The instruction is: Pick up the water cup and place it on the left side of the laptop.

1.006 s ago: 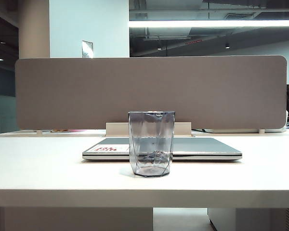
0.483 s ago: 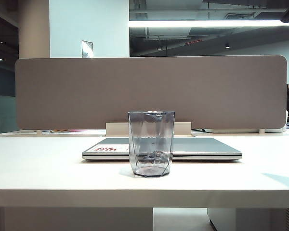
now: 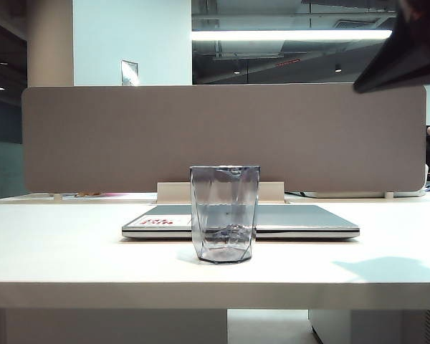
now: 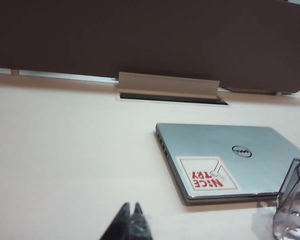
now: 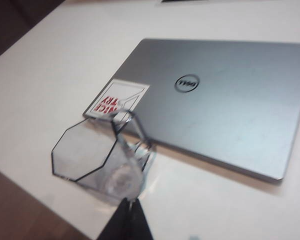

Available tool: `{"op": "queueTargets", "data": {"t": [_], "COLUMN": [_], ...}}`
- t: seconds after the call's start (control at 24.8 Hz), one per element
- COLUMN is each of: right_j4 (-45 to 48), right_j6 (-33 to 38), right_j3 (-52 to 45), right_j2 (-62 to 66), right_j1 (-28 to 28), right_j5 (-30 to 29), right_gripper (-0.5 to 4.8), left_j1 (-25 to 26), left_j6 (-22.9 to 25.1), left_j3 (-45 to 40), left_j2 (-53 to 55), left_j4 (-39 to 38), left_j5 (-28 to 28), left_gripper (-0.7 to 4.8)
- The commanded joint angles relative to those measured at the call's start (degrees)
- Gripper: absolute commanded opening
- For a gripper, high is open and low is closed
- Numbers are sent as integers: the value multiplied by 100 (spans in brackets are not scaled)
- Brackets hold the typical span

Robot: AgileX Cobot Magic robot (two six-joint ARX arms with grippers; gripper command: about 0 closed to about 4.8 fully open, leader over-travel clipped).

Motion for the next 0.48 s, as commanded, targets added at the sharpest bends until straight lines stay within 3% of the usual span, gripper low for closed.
{"op": "queueTargets", "data": {"t": [0.04,0.48], "right_j4": [168,734], "right_j6": [-17,48], "right_j3": [15,15], "right_j2": [39,52], "right_j1": [90,203], "right_j5": [-22,-28], "right_gripper": [-1,-1], "left_j1": [-11,-11], "left_j6": [-28,-2], "left_j3": [254,1176], "left_j2": [197,1961], "left_j4": [-74,-96], "left_j5": [212,802], "left_gripper": [-5,-5]}}
